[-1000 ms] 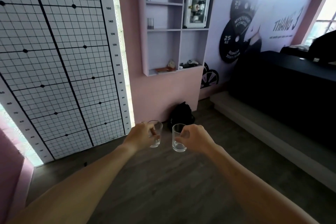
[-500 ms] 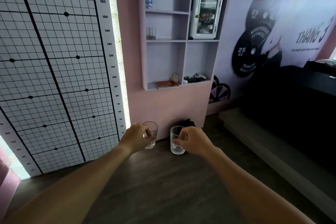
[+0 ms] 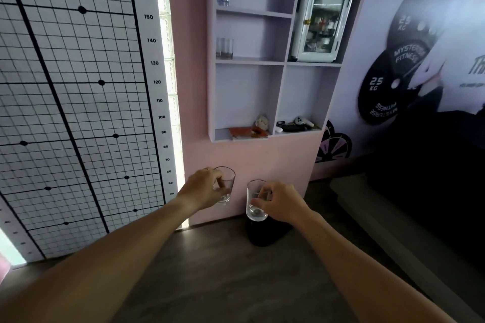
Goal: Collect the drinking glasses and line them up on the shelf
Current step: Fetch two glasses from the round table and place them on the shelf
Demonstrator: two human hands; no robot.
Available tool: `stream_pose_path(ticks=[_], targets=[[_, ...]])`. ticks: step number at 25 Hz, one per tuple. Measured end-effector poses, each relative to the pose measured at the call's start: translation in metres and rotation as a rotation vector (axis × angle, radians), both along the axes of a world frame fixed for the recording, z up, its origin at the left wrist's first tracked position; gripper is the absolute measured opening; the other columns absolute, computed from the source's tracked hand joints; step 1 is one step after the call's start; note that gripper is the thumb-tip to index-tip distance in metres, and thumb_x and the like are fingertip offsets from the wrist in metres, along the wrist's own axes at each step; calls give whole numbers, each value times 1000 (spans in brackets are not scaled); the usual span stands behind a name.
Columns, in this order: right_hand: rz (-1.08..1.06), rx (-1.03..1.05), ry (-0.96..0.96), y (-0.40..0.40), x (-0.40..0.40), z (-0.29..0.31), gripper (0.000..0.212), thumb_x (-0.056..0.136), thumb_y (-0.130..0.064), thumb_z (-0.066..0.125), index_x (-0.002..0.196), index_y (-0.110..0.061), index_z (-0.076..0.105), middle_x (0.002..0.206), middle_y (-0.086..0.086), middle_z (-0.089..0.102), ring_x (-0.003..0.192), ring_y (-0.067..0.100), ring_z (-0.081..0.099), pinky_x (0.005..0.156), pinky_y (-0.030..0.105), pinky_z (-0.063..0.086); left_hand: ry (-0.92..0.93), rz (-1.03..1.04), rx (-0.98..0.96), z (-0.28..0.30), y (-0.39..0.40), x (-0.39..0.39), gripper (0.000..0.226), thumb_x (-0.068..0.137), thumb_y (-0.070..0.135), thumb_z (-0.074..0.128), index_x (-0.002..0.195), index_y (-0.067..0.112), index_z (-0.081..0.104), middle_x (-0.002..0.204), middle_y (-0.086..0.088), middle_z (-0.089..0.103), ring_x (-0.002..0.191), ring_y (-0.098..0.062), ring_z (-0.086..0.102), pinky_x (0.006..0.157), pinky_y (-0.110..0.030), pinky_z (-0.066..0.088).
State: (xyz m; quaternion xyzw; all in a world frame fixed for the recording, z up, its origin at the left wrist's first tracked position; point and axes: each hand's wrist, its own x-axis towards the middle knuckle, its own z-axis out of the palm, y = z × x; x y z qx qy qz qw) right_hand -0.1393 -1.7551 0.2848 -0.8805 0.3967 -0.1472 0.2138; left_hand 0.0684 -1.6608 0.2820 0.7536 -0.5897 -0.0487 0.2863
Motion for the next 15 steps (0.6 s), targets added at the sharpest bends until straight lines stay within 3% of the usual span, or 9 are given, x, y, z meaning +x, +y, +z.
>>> stream_pose_path(ticks=[5,10,15], targets=[[-42,-21,-38,-82,54,17,24,79,-42,77,86,-19,73,89,2,73,84,17,66,77,34,54,2,-36,1,10,-88,51,16,77,35,74,75,21,67,92,-3,67,86,-24,61,76,-32,46],[-84,-38,-111,-165,114,35,25,78,-43,78,84,-19,73,89,6,74,85,22,67,82,41,56,-35,-64,-44,34,-176,107,17,77,33,74,69,24,62,82,3,68,82,-22,63,70,-30,45],[-83,-61,-122,-227,151,46,21,77,-44,78,74,-27,66,85,1,70,82,20,66,80,40,56,-80,-64,-62,56,-235,148,20,79,36,76,74,19,67,89,-1,71,83,-22,63,75,-36,50]])
